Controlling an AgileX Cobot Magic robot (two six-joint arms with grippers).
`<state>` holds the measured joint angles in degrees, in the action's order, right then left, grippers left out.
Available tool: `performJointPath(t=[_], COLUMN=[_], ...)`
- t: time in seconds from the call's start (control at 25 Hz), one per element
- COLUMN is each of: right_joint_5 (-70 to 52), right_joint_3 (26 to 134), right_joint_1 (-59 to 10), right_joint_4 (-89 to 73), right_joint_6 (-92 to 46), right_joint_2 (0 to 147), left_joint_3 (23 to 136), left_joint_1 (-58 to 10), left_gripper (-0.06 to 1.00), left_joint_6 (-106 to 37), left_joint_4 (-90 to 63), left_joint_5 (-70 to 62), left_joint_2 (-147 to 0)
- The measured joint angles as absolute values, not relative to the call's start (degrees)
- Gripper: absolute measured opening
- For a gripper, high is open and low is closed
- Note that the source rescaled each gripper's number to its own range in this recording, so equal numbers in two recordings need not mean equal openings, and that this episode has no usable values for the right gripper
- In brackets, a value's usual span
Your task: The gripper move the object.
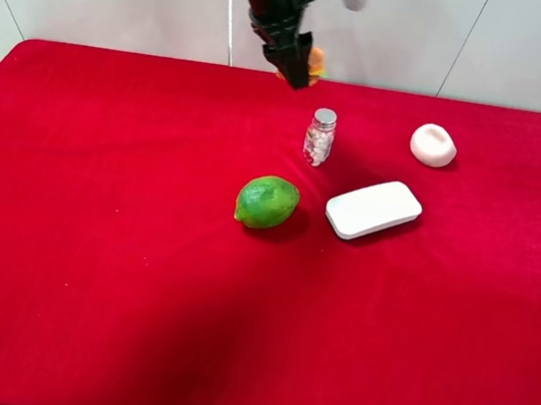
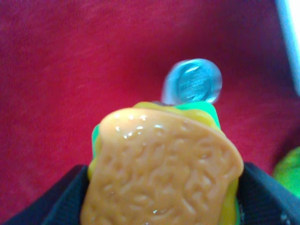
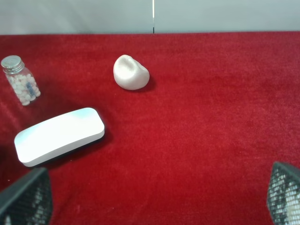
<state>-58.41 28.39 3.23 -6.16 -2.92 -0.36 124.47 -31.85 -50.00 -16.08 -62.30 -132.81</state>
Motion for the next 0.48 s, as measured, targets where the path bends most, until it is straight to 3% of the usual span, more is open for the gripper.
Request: performJointPath(t=[0.48], right_joint_5=[-58.4], right_joint_3=[28.4], right_joint_1=[3.2], right_joint_4=[-6.2], right_joint_6=[-2.9], right_joint_2=[-0.4], left_joint_3=[124.5], left_joint_1=[-44.9], left_gripper=[0.00], left_joint_6=[-49.9], left_joint_4=[-16.1], left_joint_5=[-66.7], left_joint_2=[-132.5])
